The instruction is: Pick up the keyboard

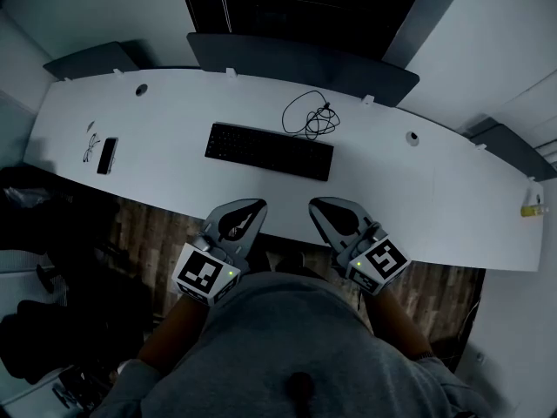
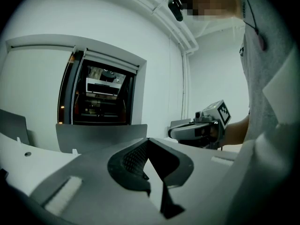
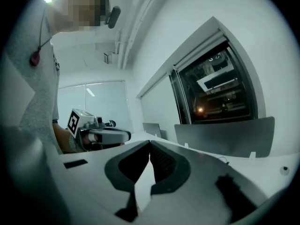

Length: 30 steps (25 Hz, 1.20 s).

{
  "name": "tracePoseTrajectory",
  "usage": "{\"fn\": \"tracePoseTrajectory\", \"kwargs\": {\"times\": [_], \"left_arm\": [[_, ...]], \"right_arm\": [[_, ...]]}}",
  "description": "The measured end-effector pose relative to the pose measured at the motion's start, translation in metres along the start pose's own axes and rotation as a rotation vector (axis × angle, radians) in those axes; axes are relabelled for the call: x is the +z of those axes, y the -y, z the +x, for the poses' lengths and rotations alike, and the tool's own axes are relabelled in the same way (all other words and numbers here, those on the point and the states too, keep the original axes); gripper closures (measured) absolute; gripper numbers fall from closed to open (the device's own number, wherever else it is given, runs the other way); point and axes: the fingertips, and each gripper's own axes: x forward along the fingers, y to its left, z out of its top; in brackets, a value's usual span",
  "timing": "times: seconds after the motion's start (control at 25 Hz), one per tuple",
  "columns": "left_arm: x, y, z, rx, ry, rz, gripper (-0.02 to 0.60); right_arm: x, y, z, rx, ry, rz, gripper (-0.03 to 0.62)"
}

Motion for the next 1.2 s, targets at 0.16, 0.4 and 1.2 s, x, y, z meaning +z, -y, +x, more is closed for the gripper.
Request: {"fn": "tracePoseTrajectory", "kwargs": {"times": [0.16, 0.4, 1.2], "left_arm": [[-0.002, -0.031, 0.011, -0.035, -0.015, -0.004, 0.577], [-0.003, -0.082, 0.025, -0.063, -0.039, -0.009, 0.577], [-0.077, -0.235, 0.047, -0.088, -0.203, -0.069, 0.577]], "right_arm": [[-0.005, 0.020, 0.021, -0.052, -0.034, 0.004, 0.580], [-0.009, 0.038, 0.058, -0.100, -0.063, 0.027, 0.579], [-0.079, 0.096, 0.143, -0.311, -0.266, 0.079, 0.580]]}}
